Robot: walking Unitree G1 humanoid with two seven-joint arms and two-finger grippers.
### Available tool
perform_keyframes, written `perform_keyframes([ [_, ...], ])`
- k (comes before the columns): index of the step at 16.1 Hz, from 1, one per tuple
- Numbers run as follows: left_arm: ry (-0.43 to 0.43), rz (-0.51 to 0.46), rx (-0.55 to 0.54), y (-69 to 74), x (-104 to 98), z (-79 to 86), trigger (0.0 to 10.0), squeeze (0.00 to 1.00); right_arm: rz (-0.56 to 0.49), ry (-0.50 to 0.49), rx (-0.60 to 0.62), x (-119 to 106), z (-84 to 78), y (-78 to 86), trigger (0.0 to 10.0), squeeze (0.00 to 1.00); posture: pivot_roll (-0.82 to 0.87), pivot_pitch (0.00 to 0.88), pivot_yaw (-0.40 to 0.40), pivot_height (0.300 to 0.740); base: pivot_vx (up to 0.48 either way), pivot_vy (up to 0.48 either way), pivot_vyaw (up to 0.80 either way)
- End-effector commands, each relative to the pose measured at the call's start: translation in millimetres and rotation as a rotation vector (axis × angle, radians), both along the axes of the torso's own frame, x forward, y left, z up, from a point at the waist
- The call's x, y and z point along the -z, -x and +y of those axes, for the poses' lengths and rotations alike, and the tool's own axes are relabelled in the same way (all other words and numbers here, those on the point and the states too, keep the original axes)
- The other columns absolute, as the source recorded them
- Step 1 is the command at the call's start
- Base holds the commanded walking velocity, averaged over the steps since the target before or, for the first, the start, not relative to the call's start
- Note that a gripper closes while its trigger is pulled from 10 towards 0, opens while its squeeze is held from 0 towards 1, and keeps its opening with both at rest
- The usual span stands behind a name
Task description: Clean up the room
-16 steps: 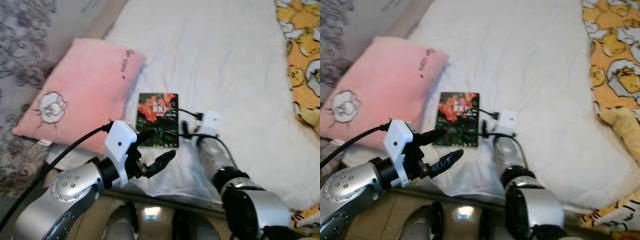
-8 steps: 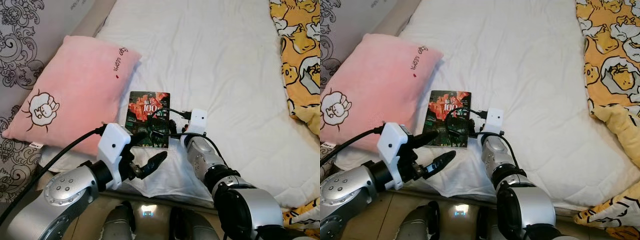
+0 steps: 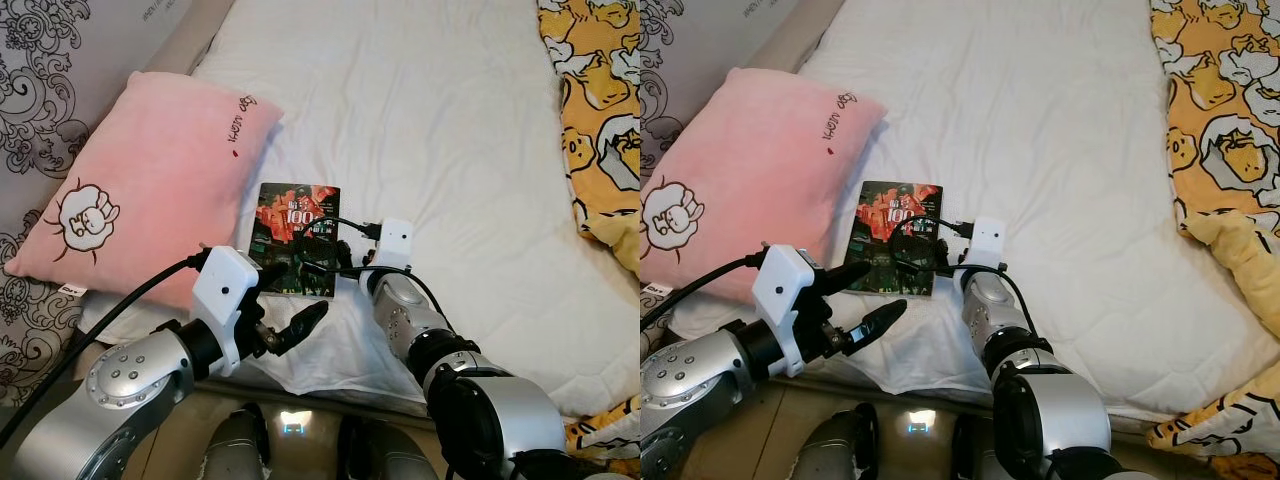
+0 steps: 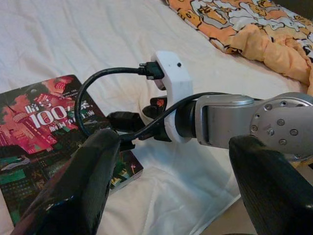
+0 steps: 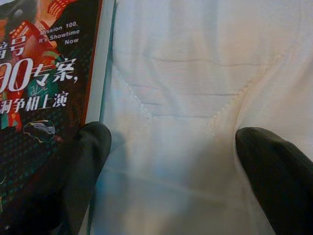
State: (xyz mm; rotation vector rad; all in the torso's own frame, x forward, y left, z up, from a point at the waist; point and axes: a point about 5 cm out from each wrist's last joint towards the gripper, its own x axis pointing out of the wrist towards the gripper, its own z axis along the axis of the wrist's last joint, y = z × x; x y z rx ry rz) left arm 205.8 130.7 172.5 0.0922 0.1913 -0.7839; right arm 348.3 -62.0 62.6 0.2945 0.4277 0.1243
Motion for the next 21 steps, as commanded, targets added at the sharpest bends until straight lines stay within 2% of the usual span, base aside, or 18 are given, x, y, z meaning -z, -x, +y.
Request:
perform_keyframes([
  [1, -0.006, 0.014, 0.001, 1.4, 5, -1.0, 10.0, 0.0, 0.023, -0.082, -0.151, -5, 56.4, 13.5, 10.0, 0.0, 0.36, 0.232, -0.094, 0.74, 0.0, 0.0, 0.0],
  [4, -0.006, 0.031, -0.01, 0.6, 11, 1.2, 10.0, 0.0, 0.015, -0.087, -0.195, -7, 64.5, 16.0, 10.0, 0.0, 0.36, 0.226, -0.1, 0.74, 0.0, 0.0, 0.0],
  [6, -0.015, 0.048, -0.018, 2.3, 17, 2.2, 10.0, 0.0, 0.019, -0.09, -0.201, -5, 65.5, 17.5, 10.0, 0.0, 0.35, 0.225, -0.101, 0.74, 0.0, 0.0, 0.0],
  [12, -0.014, 0.039, -0.032, -2.8, 20, 3.0, 10.0, 0.0, 0.013, -0.077, -0.223, -7, 68.0, 17.4, 10.0, 0.0, 0.36, 0.211, -0.103, 0.74, 0.0, 0.0, 0.0],
  [13, -0.012, 0.031, -0.03, -5.0, 19, 1.6, 10.0, 0.0, 0.003, -0.045, -0.231, -6, 64.1, 16.3, 10.0, 0.0, 0.37, 0.194, -0.101, 0.74, 0.0, 0.0, 0.0],
  [15, -0.006, 0.022, -0.031, -11.0, 20, 1.1, 10.0, 0.0, -0.031, 0.036, -0.238, -3, 46.7, 11.6, 10.0, 0.0, 0.36, 0.155, -0.095, 0.74, 0.0, 0.0, 0.0],
  [17, 0.008, 0.012, -0.059, -24.0, 31, 2.9, 10.0, 0.0, -0.051, 0.11, -0.216, 4, 17.2, 8.1, 10.0, 0.0, 0.34, 0.074, -0.1, 0.74, 0.0, 0.0, 0.0],
  [18, 0.015, 0.007, -0.075, -27.7, 35, 3.9, 10.0, 0.0, -0.063, 0.129, -0.207, 7, 7.7, 8.2, 10.0, 0.0, 0.34, 0.04, -0.106, 0.74, 0.0, 0.0, 0.0],
  [19, 0.024, -0.001, -0.105, -34.4, 40, 6.7, 10.0, 0.0, -0.085, 0.16, -0.192, 11, -7.2, 9.2, 10.0, 0.0, 0.32, 0.0, -0.108, 0.74, 0.0, 0.0, 0.0],
  [21, 0.059, -0.01, -0.181, -54.3, 51, 14.9, 10.0, 0.0, -0.127, 0.211, -0.143, 15, -32.9, 11.2, 10.0, 0.0, 0.28, 0.0, -0.105, 0.74, 0.0, 0.0, 0.0],
])
